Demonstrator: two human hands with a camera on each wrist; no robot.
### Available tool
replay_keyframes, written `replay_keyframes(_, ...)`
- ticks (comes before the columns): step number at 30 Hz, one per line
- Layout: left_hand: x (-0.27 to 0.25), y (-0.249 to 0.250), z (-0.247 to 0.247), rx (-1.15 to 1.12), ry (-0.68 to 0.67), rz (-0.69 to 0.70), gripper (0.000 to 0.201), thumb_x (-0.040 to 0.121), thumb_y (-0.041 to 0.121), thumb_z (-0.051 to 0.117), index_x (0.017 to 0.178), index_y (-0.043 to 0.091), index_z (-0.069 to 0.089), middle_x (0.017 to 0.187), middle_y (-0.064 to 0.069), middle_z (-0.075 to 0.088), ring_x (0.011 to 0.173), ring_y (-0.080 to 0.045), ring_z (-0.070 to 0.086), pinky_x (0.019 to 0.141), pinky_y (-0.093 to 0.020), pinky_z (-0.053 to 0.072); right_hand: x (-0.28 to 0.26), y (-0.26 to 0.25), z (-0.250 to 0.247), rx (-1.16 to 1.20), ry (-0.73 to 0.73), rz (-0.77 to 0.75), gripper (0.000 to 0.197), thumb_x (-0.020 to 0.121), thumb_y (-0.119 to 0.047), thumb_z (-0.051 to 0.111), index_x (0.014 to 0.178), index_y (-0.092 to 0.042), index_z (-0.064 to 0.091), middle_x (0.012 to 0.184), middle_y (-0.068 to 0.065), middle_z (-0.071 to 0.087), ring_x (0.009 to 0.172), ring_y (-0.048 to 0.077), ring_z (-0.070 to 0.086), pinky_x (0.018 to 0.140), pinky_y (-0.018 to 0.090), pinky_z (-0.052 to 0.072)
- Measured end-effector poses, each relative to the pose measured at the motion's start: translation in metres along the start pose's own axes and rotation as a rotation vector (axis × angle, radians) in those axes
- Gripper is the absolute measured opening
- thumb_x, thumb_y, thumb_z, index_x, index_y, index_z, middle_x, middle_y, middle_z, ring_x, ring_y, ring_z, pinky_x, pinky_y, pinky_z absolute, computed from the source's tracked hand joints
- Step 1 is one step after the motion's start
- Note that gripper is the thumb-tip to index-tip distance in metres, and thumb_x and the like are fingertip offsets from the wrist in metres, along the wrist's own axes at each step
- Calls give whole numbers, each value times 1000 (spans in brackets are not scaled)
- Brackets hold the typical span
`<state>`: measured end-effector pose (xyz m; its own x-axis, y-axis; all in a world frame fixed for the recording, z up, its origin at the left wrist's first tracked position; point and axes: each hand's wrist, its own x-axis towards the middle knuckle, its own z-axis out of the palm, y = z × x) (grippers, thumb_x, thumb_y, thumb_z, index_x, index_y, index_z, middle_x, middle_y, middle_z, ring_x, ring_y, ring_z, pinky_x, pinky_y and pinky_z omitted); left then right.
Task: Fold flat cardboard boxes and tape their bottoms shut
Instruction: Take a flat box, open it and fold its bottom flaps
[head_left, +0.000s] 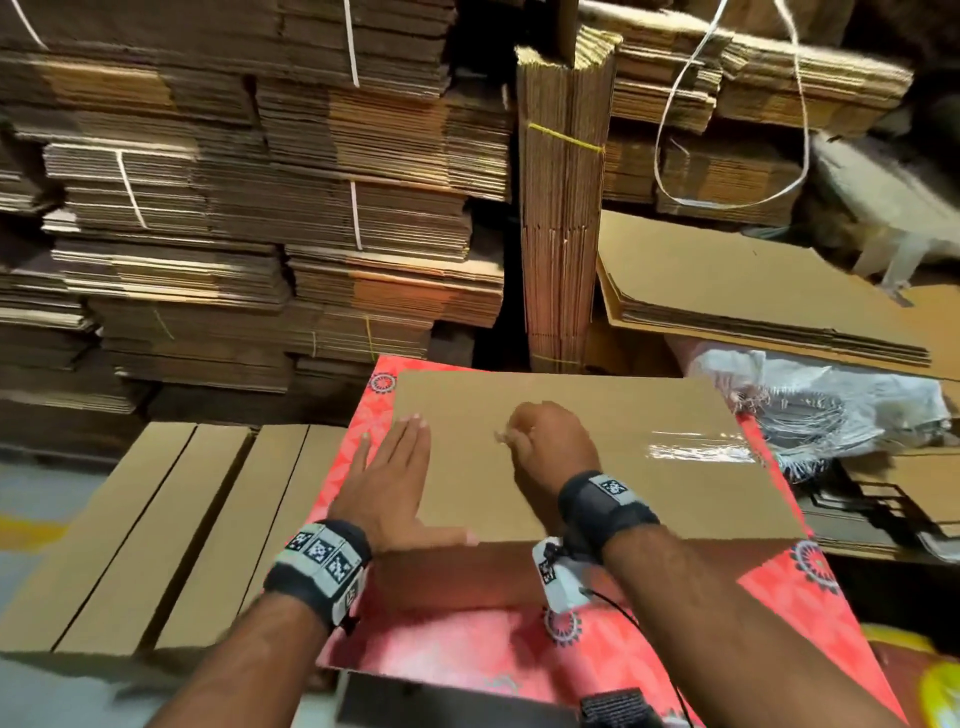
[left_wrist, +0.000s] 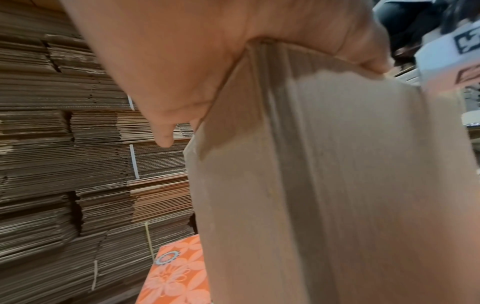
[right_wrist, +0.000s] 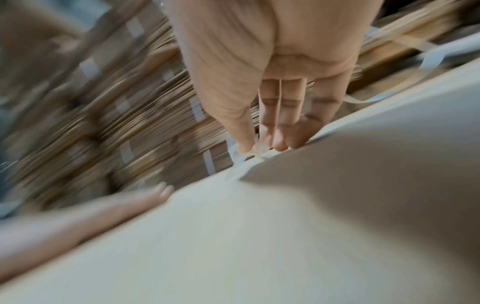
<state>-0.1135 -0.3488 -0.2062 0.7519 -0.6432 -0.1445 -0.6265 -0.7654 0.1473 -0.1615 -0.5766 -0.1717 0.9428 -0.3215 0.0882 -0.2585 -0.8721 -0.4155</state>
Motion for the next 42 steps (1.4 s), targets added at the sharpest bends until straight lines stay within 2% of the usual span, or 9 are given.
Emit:
replay_keyframes(5, 9, -17, -4, -2, -23, 23, 152, 52, 110, 29, 159, 14, -19, 166, 2, -27, 153, -14, -22, 124, -56, -4, -19, 69, -43, 323, 145, 393, 5, 91, -21, 75, 96, -22, 76, 99, -4, 73, 94, 16, 65, 88, 36, 54)
replay_keyframes(8, 12, -14, -9, -9, -69, 5, 153, 49, 111, 24, 158, 14, -21, 165, 3, -29, 153, -15, -22, 122, -60, -8, -32, 92, -60, 374, 262, 522, 37, 89, -9, 74, 119, -26, 62, 91, 0, 69, 79, 13, 62, 66, 24, 48)
replay_keyframes(15, 29, 49, -4, -14, -36, 42, 139, 65, 103, 24, 160, 6, -11, 168, -14, -15, 156, -26, -15, 122, -58, -10, -4, 66, -48, -61, 141, 310, 16, 92, -17, 72, 107, -22, 75, 99, 5, 74, 92, 25, 67, 84, 32, 55)
replay_keyframes(19, 31, 63, 8, -21, 12, 64, 136, 69, 100, 25, 160, 4, -5, 168, -18, -13, 156, -29, -13, 125, -49, -7, 11, 34, -27, -244, -95, 110, 20, 98, -15, 54, 93, -18, 73, 94, 7, 71, 90, 29, 66, 72, 29, 42)
replay_keyframes(26, 32, 62, 9, -16, 26, 70, 132, 71, 99, 25, 161, 7, -5, 169, -12, -13, 156, -24, -11, 125, -49, -6, 17, 23, -9, -411, -176, -49, 44, 96, -57, 54, 101, -15, 67, 104, 5, 62, 94, 23, 52, 83, 40, 52)
replay_keyframes(33, 34, 62, 11, 24, 8, 36, 137, 65, 104, 16, 162, 10, -4, 169, -7, -15, 156, -20, -11, 126, -48, -4, 22, 45, -38, -583, -29, -10, 26, 101, -39, 54, 110, -22, 72, 117, 2, 59, 114, 24, 49, 93, 43, 40)
replay_keyframes(37, 34, 59, 8, 53, -3, 34, 137, 64, 105, 13, 162, 12, -6, 169, -3, -17, 156, -17, -12, 126, -46, -3, 15, 105, -70, -240, -27, 220, 13, 95, -24, 66, 105, -18, 72, 100, 4, 71, 96, 25, 66, 87, 39, 56)
replay_keyframes(40, 34, 46, 5, 85, -17, 34, 136, 63, 106, 9, 162, 15, -9, 168, 1, -20, 156, -14, -12, 126, -45, -3, -3, 163, -106, 32, 99, 398, 40, 88, -7, 73, 121, -19, 54, 97, 9, 67, 87, 27, 63, 70, 33, 47)
replay_keyframes(42, 34, 37, 1, 100, -40, 28, 137, 59, 107, 3, 162, 17, -9, 168, 3, -20, 156, -12, -11, 126, -44, -3, -14, 198, -125, 74, 133, 510, 32, 87, -8, 73, 112, -20, 56, 100, 10, 68, 88, 26, 61, 73, 30, 43)
